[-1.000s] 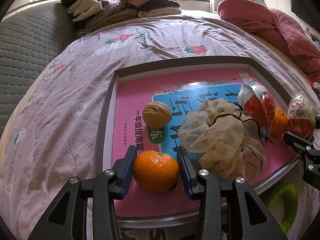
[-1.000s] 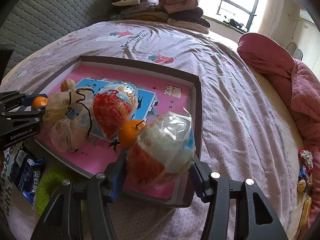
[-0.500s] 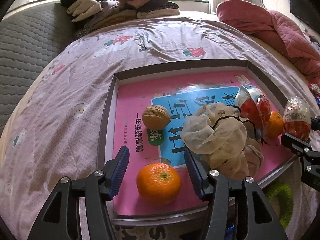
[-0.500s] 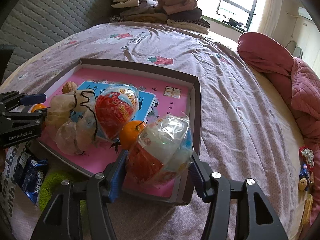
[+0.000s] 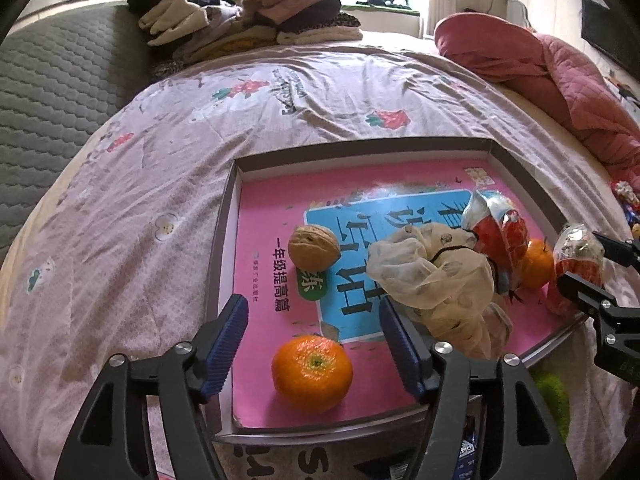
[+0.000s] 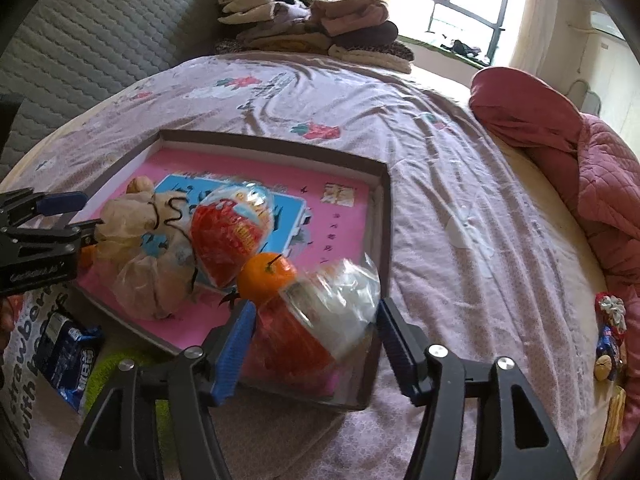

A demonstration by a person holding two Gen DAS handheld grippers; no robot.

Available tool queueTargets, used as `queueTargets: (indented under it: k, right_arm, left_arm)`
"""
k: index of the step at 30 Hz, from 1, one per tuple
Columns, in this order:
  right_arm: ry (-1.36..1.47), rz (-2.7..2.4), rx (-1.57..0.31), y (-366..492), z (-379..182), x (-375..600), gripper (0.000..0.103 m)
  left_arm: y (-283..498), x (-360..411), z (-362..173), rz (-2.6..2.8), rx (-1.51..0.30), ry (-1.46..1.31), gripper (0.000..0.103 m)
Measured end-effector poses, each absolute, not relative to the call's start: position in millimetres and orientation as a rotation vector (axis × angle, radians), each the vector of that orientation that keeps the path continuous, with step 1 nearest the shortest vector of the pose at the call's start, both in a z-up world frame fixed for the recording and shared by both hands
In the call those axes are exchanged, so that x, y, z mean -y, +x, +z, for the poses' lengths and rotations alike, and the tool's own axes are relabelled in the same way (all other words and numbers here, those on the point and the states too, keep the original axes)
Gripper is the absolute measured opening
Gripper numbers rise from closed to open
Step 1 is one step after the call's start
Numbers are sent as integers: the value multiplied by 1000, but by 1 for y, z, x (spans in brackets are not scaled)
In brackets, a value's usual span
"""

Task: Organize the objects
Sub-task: 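Set the orange down with the left tool while the right tool sets down the candy bag, then open both tools and withdraw them toward the blue packet and green ring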

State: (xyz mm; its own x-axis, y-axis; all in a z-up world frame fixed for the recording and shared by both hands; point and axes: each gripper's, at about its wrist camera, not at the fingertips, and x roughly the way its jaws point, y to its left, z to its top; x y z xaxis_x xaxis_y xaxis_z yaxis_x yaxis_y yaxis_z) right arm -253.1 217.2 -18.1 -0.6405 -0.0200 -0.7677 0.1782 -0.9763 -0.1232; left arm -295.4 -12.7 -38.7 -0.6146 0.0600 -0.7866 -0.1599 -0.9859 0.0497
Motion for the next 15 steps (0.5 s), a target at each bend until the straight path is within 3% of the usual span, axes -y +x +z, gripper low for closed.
queueTargets:
  k: [15]
  right_arm:
    - [1206,-2794,-210,-252,2,-231,67]
  left_arm:
    - [-289,15,-12,2718,-130,-1248,75]
